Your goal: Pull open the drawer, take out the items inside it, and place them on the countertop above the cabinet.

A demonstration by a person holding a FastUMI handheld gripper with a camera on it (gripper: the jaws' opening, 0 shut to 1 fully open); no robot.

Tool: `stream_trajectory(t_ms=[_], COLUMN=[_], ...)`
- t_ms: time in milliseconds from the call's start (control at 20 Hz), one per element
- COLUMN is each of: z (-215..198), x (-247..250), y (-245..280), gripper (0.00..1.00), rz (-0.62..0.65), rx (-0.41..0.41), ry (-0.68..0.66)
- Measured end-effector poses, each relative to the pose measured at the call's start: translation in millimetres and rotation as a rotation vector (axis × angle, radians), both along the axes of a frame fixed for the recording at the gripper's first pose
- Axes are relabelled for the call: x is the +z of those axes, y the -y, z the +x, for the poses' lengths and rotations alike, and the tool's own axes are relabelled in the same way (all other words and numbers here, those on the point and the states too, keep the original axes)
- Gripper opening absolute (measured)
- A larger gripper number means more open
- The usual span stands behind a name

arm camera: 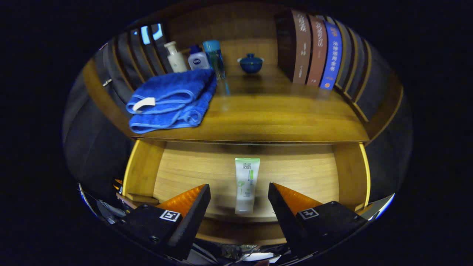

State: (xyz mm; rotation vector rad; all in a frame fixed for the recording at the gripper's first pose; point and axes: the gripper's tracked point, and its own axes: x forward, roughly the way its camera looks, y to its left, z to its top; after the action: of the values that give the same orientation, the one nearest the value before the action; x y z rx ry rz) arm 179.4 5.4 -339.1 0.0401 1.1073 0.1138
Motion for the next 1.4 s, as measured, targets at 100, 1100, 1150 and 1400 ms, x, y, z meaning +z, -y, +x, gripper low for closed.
stream_trajectory(t_ms=[100, 1100, 1150, 1400], z=[4.0, -14.8, -17.0, -20.7], x=[-21.0, -47.6, -38.7, 0.7], y=[-3.8, 14.5, 15.0, 14.5], gripper=[1.0, 0.32, 0.32, 0.32], rz=[-0.015, -0.074, -0.063, -0.051], rx=[0.026, -0.1, -0.114, -0.104], ry=[-0.1, -0.29, -0.291, -0.258])
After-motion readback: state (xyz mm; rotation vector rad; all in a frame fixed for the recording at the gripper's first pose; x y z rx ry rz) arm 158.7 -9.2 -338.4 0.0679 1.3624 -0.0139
